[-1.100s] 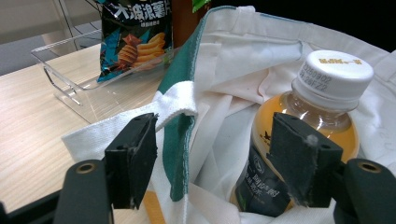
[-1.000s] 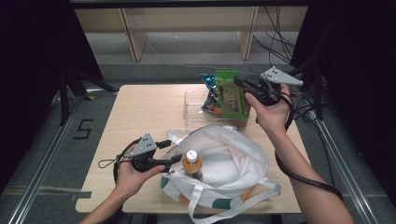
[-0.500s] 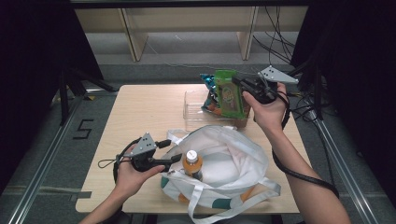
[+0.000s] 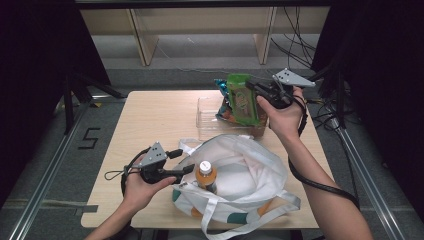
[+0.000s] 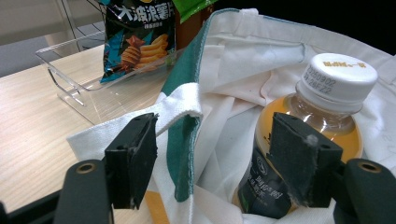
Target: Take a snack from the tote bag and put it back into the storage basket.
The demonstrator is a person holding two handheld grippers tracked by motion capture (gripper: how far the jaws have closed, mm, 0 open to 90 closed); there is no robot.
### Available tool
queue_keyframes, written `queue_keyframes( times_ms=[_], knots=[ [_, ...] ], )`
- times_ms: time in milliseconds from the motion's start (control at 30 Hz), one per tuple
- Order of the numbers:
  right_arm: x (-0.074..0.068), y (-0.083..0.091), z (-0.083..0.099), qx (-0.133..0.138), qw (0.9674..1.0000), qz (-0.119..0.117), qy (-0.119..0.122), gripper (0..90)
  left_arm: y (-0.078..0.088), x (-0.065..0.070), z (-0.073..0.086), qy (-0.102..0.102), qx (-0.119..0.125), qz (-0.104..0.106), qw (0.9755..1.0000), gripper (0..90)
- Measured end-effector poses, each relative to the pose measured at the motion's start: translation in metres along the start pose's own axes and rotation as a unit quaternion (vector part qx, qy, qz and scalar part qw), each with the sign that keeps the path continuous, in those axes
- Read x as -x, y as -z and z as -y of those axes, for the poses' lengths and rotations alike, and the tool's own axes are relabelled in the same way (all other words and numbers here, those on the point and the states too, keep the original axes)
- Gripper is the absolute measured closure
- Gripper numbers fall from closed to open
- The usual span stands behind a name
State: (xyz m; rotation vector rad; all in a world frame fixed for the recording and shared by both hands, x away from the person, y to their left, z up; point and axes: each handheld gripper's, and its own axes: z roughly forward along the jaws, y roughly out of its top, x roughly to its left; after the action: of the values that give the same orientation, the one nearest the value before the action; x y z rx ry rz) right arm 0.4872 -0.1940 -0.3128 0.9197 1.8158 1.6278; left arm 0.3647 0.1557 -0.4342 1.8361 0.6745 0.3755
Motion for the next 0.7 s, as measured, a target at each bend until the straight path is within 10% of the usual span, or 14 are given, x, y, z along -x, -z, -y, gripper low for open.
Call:
queue_keyframes(
  times_ms=[700],
  knots=[
    [0.003, -0.013, 0.001, -0.004, 1.0000, 0.000, 0.005, 90.0, 0.000, 0.000, 0.000, 0.000, -0.001, 0.001, 1.0000, 31.6]
  ],
)
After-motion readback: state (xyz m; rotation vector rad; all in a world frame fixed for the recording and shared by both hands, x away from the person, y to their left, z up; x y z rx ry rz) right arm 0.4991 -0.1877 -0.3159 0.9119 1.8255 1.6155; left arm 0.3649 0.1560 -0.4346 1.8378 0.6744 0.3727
